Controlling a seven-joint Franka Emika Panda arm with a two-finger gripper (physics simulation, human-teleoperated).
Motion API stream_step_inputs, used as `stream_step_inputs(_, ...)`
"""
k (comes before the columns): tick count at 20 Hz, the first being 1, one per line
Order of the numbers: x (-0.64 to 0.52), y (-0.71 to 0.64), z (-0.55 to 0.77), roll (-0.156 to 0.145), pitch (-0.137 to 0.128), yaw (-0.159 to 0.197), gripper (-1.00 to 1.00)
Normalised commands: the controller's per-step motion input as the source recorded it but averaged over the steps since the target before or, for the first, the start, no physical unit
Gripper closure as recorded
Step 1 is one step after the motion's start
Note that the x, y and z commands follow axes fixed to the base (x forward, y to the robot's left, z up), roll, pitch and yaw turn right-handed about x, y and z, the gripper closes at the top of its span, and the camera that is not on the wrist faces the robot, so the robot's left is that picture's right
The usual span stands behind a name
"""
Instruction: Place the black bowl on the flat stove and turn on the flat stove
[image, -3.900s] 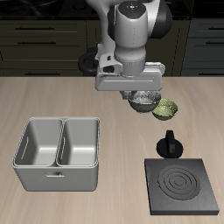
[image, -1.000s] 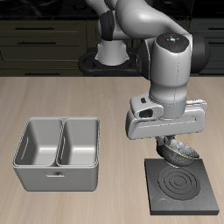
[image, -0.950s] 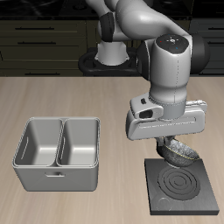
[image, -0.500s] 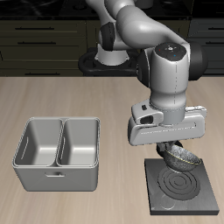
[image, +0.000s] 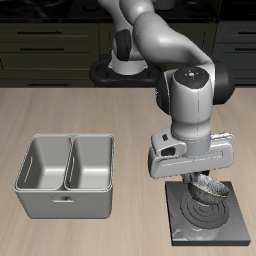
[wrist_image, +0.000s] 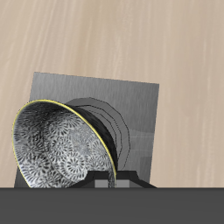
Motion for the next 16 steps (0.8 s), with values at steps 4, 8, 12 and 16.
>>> stream_step_inputs(4,0.02,0.03,-0.25,0.012,0.023,0.010,1.00)
stream_step_inputs(8,0.05,0.04,-0.33,0.017,0.049,0.016,1.00)
stream_step_inputs(12,0.02,0.05,-0.24,0.016,0.024,0.015,1.00)
stream_step_inputs(16,0.02,0.04,-0.28,0.009,0.037,0.039,1.00)
